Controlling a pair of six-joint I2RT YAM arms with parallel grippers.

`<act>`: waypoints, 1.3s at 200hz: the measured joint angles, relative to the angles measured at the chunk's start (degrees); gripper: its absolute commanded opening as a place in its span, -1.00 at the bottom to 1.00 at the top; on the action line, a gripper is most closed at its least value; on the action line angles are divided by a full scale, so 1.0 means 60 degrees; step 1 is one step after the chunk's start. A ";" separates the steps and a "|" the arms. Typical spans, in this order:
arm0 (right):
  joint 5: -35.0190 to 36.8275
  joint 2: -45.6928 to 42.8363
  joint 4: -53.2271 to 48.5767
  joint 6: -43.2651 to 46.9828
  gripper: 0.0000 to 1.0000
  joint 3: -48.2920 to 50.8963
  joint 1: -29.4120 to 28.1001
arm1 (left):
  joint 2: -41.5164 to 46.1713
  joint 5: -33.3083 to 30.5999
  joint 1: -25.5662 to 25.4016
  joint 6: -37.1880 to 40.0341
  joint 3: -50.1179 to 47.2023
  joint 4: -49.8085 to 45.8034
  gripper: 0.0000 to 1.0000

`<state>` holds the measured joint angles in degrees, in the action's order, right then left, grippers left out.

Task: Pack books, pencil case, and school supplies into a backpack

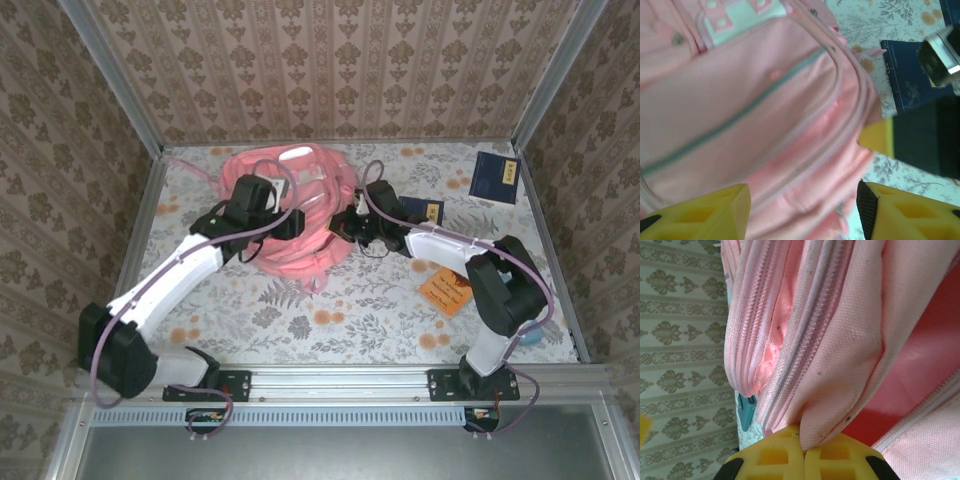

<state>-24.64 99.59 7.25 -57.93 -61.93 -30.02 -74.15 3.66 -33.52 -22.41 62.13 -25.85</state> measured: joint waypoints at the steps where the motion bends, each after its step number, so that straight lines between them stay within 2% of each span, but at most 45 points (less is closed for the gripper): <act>1: -0.0004 0.0036 0.0007 -0.0007 -0.98 -0.0044 -0.0015 | 0.0055 0.0000 -0.0007 -0.0062 -0.0062 -0.0015 0.19; 36: -0.0073 0.0692 0.0131 -0.0135 -0.98 -0.0812 -0.0229 | 0.0889 0.0313 -0.0481 -0.1362 -0.1319 -0.0117 0.12; 93: -0.0124 0.0787 0.0200 -0.0138 -0.98 -0.0943 -0.0277 | 0.0076 0.0678 -0.0787 -0.2499 -0.2080 0.0772 -0.20; 175: -0.0124 0.0787 0.0200 -0.0142 -0.97 -0.0943 -0.0302 | -0.0965 0.0718 -0.0787 -0.2860 -0.2167 0.2091 -0.39; 260: -0.0124 0.0787 0.0200 -0.0182 -0.97 -0.0943 -0.0302 | -0.1133 0.0415 -0.0787 -0.2987 -0.2299 0.2124 -0.38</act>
<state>-25.39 104.31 8.45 -59.02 -67.59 -31.83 -80.95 6.15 -38.24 -40.34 48.34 -13.10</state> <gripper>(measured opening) 0.052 0.318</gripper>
